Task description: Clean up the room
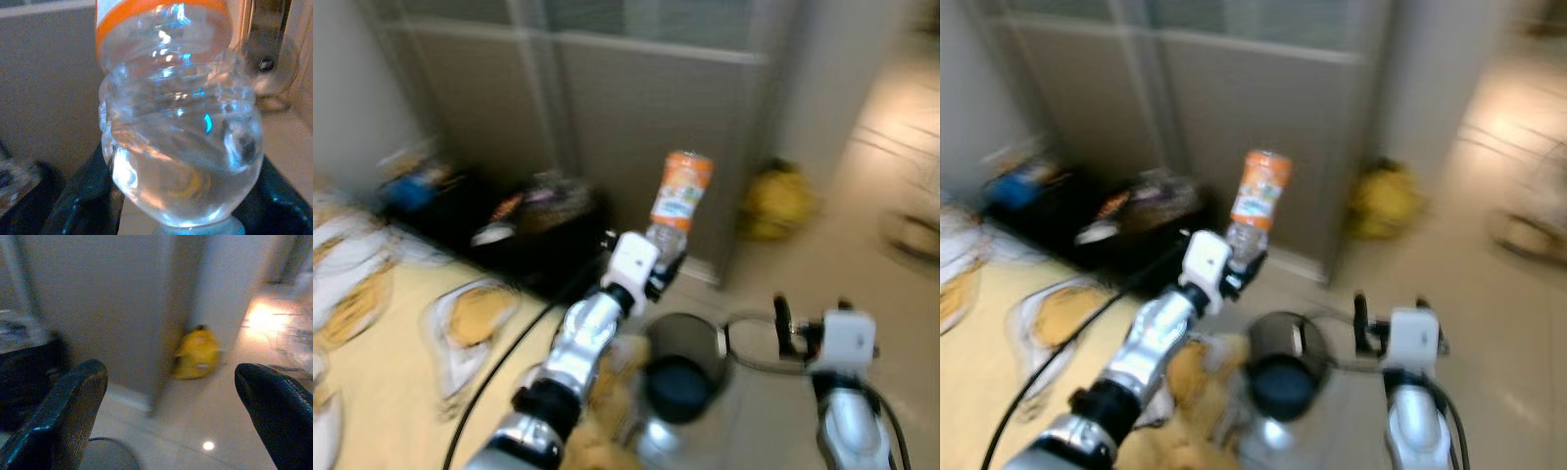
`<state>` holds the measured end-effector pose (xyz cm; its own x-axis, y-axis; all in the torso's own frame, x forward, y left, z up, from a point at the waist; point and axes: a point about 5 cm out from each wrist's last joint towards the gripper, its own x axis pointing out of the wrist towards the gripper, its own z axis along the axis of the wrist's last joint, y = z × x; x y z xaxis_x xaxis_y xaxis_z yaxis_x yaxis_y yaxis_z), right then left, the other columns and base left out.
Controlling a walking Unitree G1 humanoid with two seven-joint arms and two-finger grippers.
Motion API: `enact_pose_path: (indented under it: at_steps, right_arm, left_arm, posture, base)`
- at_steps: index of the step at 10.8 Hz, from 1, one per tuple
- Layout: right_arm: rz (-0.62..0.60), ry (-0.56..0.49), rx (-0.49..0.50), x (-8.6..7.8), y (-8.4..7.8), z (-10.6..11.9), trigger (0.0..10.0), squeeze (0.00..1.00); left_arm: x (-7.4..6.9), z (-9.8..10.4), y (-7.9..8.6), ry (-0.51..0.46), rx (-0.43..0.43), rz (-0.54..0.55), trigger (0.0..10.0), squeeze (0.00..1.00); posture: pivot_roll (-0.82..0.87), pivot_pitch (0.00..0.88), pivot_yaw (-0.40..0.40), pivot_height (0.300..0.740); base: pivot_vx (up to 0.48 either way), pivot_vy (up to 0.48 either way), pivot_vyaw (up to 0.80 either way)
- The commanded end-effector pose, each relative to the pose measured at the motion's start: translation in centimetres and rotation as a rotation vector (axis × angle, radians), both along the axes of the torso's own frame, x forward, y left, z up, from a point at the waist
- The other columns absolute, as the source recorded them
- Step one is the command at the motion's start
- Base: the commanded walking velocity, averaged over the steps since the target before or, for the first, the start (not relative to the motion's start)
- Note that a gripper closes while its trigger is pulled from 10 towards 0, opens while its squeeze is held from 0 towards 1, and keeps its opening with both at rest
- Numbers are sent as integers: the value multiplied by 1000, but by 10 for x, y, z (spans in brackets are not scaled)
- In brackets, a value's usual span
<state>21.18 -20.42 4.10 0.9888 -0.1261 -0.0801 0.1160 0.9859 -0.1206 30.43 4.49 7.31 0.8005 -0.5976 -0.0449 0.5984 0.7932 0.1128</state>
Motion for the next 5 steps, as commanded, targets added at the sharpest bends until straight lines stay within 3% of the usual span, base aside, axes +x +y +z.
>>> enact_pose_path:
  at_steps: [1, 2, 5]
  right_arm:
    - [-24, 7, -15, -3, -8, 0, 10000, 0]
    - [-87, 40, -4, -9, -21, -5, 10000, 0]
    - [-31, 88, -34, -32, -28, -13, 10000, 0]
  left_arm:
    - [0, 4, -8, -26, 19, -51, 10000, 0]
    - [3, 3, -8, -11, 26, -60, 10000, 0]
    - [6, 4, -22, 9, 33, -106, 10000, 0]
  posture:
    - [-196, 0, 82, 740]
    - [-203, 0, 80, 740]
    - [-250, 0, 96, 740]
  base:
    - [454, 0, 0]
    - [454, 0, 0]
    - [454, 0, 0]
